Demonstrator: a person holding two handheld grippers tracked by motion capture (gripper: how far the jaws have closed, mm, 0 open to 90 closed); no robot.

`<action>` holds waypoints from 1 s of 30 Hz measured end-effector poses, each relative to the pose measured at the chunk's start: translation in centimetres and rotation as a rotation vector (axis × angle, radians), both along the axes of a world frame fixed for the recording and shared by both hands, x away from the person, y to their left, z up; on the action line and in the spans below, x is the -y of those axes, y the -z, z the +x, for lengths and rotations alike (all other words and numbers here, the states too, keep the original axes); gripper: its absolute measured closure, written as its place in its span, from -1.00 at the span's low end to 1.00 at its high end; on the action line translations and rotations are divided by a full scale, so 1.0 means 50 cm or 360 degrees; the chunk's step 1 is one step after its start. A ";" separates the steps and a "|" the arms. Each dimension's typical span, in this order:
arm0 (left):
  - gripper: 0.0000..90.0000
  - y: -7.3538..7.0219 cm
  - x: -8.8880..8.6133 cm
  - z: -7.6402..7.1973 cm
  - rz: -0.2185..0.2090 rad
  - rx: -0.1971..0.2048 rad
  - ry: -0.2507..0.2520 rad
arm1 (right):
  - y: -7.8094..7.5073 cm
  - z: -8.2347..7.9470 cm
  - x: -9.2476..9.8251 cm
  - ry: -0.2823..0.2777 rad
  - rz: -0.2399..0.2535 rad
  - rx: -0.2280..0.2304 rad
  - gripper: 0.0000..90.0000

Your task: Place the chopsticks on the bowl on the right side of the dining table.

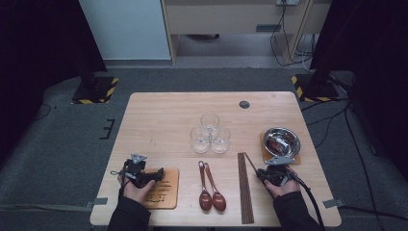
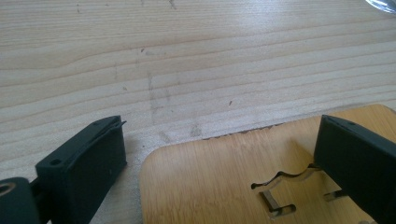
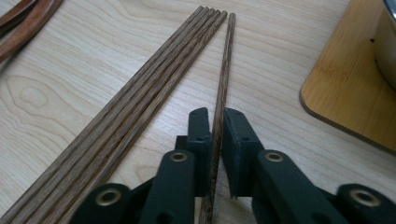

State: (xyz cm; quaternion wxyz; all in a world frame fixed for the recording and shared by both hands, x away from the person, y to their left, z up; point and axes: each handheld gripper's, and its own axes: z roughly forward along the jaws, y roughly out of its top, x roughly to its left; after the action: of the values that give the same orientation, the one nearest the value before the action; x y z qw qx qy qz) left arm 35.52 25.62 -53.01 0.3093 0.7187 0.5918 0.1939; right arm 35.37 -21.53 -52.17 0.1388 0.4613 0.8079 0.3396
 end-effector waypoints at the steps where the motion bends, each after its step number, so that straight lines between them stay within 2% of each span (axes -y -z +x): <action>1: -0.97 0.000 0.000 0.000 0.0000 0.0000 0.0000 | -0.001 -0.002 0.001 0.0006 -0.0002 0.0007 0.76; 7: -0.97 0.000 0.000 0.000 -0.0001 0.0000 0.0000 | -0.009 -0.017 0.009 0.0042 0.0028 0.0053 0.60; 15: -0.97 0.000 0.000 0.000 -0.0001 0.0000 0.0000 | -0.007 -0.041 0.029 0.0052 0.0051 0.0066 0.34; 21: -0.97 0.000 0.000 0.000 0.0000 0.0000 -0.0001 | -0.002 -0.059 0.042 0.0038 0.0042 0.0052 0.26; 24: -0.97 0.000 0.000 0.000 0.0000 0.0000 0.0000 | 0.000 -0.067 0.043 0.0027 0.0015 0.0052 0.29; 28: -0.97 0.000 0.000 0.000 0.0000 0.0000 0.0000 | -0.001 -0.072 0.043 0.0023 -0.0017 0.0072 0.47; 30: -0.97 0.000 0.000 0.000 -0.0001 0.0001 0.0000 | -0.001 -0.074 0.041 0.0029 -0.0009 0.0072 0.53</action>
State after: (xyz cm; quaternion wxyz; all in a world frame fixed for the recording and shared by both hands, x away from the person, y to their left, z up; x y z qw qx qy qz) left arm 35.52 25.62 -53.02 0.3095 0.7186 0.5919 0.1939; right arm 31.67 -23.57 -52.12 0.1614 0.4604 0.8013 0.3464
